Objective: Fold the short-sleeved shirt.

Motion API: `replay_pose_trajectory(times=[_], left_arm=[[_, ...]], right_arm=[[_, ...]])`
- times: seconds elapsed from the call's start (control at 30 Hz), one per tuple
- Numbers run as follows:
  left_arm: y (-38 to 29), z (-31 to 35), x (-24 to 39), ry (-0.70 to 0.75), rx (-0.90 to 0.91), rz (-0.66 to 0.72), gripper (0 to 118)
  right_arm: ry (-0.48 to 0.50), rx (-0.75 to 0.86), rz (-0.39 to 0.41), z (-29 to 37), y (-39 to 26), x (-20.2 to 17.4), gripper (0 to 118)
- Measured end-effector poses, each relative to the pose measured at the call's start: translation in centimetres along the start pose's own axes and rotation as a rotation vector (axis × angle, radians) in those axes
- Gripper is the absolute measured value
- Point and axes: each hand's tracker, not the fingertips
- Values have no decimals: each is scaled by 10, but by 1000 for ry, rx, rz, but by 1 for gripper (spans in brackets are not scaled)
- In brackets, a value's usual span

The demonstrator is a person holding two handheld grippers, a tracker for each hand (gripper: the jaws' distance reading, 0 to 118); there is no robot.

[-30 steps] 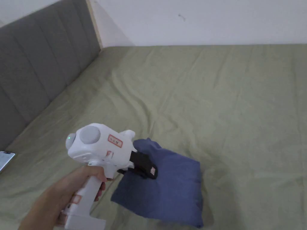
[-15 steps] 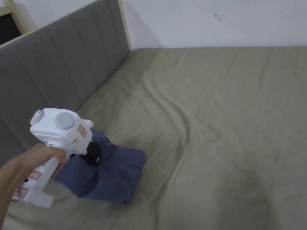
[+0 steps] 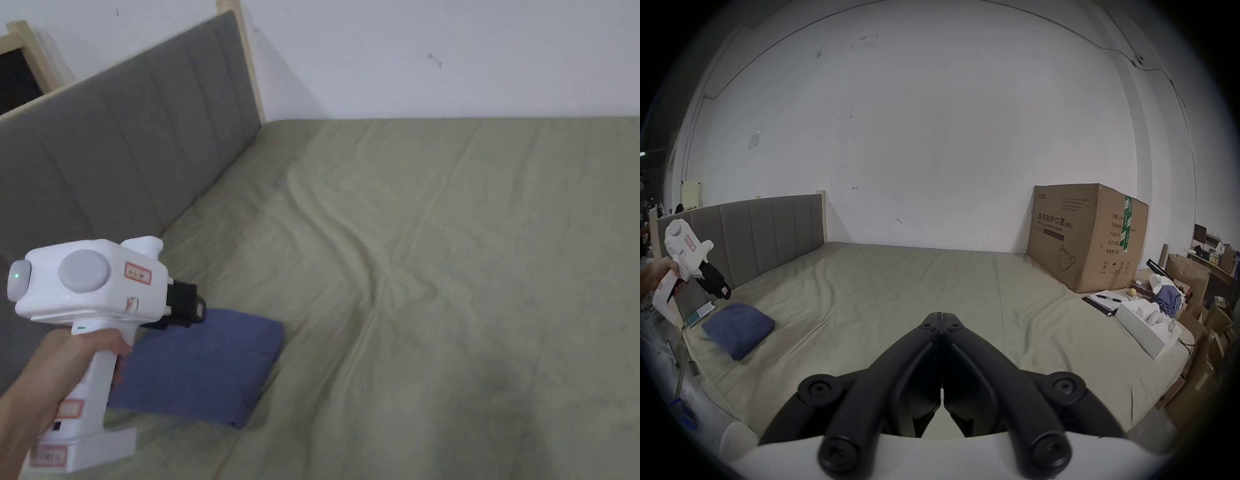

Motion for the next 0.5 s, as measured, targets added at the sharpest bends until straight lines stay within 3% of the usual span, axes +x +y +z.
replay_pose_trajectory(times=[0.13,0.23,0.3,0.37,0.4,0.5], left_arm=[[-43,55,65,-18,189,-45,0],[-76,91,110,-188,279,37,0],[-99,120,154,-158,372,-75,0],[-120,140,189,-24,516,-130,0],[-128,144,201,-16,570,-185,0],[-151,162,238,-77,658,-177,0]], right_arm=[[-1,-4,1,7,2,15,0],[9,-18,-17,14,3,28,0],[19,-25,-24,20,5,37,0],[15,-18,-30,25,7,44,0],[7,-11,-40,28,9,48,0],[21,-4,-63,34,19,59,0]])
